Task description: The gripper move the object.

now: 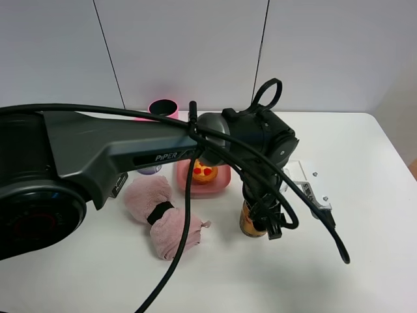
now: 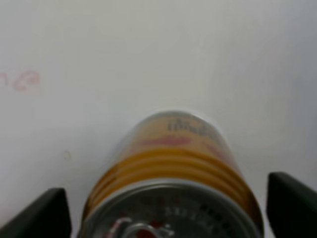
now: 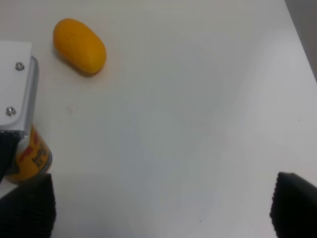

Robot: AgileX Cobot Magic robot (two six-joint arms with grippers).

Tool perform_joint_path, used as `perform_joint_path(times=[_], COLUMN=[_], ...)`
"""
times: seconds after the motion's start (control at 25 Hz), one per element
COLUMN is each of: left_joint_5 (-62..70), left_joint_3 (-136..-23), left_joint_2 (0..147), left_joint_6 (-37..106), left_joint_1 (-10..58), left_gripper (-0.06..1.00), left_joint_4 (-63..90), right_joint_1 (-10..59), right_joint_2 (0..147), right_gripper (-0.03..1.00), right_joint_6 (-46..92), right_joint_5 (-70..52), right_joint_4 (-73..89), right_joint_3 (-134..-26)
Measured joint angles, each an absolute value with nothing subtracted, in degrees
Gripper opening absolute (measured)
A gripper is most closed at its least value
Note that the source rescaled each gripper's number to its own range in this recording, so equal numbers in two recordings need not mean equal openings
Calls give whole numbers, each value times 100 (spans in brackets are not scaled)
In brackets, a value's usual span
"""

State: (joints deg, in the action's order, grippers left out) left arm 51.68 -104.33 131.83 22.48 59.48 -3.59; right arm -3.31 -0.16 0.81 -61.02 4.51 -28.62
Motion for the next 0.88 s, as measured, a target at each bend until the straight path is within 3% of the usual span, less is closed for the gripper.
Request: perform_joint_path(times=[0.08, 0.2, 0.56, 0.72, 0.88], left_joint_5=[5188, 5400, 6864, 6895, 6916], left_joint_3=[-10513, -10835, -12453, -12549, -12556], left_joint_2=[13159, 13049, 11878, 11113, 10328], left_joint_6=[2194, 2071, 2018, 2094, 1924], left_joint_1=[5948, 5948, 5948, 5854, 5305], left_gripper=[52, 59, 60, 60, 60], left_joint_4=[-357, -357, -1067, -1806, -2014], right_joint_1=[-331, -331, -331, -331, -331], right_joint_2=[-16, -16, -16, -16, -16], right_gripper=[100, 100, 100, 100, 100], right_joint_6=[81, 81, 81, 81, 81], right_joint_5=[-6102, -6102, -6102, -6102, -6102], right_joint_4=[451, 451, 451, 451, 451], right_joint_3=[-2862, -2862, -2862, -2862, -2862])
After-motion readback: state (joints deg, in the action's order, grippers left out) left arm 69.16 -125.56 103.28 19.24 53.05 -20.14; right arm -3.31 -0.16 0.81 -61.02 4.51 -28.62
